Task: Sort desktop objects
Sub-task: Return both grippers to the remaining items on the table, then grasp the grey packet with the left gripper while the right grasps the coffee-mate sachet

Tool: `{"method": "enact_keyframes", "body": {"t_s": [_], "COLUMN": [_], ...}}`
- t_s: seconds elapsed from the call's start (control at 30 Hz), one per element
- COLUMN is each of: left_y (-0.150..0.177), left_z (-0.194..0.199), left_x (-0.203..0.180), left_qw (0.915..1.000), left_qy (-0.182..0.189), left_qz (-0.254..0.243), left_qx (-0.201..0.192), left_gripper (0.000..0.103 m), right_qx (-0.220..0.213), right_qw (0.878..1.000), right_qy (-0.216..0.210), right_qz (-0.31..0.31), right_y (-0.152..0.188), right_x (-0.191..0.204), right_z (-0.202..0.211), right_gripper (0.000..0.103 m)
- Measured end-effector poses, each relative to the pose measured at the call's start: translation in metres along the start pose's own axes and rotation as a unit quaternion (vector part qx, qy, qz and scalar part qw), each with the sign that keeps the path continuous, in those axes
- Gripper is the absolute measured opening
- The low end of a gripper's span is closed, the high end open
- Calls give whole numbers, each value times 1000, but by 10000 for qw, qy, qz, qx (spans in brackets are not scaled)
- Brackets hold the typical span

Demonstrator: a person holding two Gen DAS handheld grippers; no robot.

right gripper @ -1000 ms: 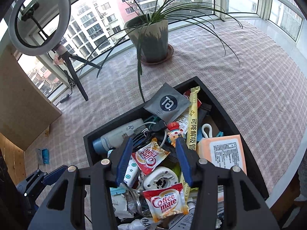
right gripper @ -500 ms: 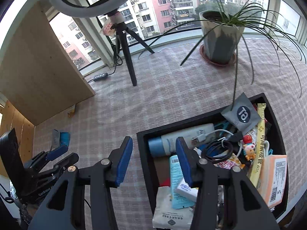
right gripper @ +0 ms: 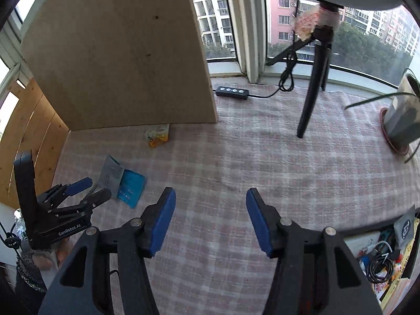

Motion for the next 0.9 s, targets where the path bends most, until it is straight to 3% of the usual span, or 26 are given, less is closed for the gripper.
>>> {"method": "enact_keyframes", "body": {"t_s": [0.33,0.9], "left_y": [1,-4], "left_z": [-34,-74], "left_x": [18,23], "left_qw": [9982,9995], "left_qy": [-289,-183], "left_qz": [-486,-19], "left_qx": [209,257], "left_gripper": [76,74], "right_qx": [365,712], "right_qw": [9986,9970], "right_qy": [-108,22], "right_qz": [375,311], "right_y": [-31,-64], "right_x": [53,78], "right_z": [-80,-165], "right_gripper": [59,59]}}
Point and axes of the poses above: each gripper's, at about its wrist camera, not at the fingertips, and z roughly against the way its jaws point, x to its left, y to its underside, the point moved 10 cm from there along -z, roughly the way its jaws point, and after that the axes turned 3 degrees about -y, right-handed, at the moved point
